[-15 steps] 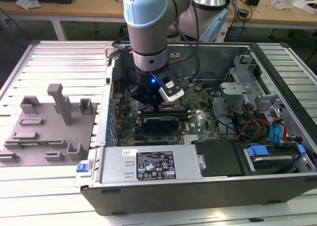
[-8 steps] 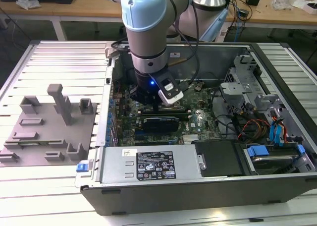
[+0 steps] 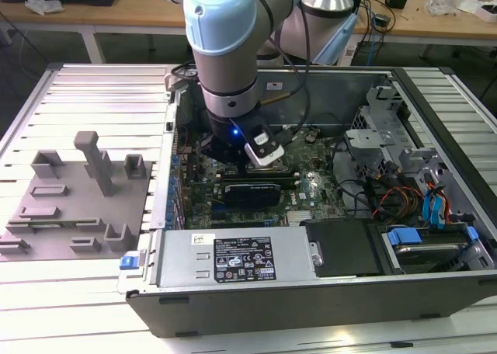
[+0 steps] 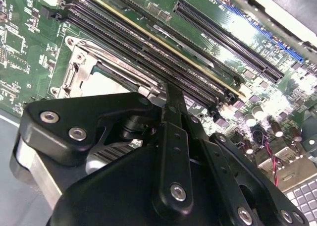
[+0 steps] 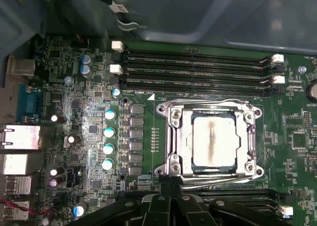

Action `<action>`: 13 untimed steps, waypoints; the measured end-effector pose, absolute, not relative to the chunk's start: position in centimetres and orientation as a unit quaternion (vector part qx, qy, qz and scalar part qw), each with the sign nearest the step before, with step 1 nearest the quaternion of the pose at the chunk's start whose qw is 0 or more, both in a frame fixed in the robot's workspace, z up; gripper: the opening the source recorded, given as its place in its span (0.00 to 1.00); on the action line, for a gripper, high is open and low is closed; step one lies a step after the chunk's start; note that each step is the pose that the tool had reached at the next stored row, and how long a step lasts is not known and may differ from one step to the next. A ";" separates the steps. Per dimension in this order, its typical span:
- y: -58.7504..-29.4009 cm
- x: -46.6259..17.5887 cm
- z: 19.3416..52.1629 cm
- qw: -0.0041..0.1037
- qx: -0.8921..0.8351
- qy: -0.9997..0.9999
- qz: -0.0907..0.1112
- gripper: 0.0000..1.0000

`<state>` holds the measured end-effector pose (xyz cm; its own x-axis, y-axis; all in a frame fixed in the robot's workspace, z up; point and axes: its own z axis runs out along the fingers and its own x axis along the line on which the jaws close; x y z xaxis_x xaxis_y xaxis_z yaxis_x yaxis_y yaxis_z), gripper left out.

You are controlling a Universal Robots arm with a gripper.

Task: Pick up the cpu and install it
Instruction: 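Install the second cpu locking lever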

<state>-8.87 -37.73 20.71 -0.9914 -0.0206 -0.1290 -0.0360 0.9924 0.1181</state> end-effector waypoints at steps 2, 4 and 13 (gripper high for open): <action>-37.8 -8.9 20.6 0.064 -0.013 0.996 0.061 0.11; -37.8 -8.9 20.4 0.064 -0.011 0.996 0.065 0.11; -37.8 -9.4 19.6 0.065 -0.008 0.995 0.081 0.11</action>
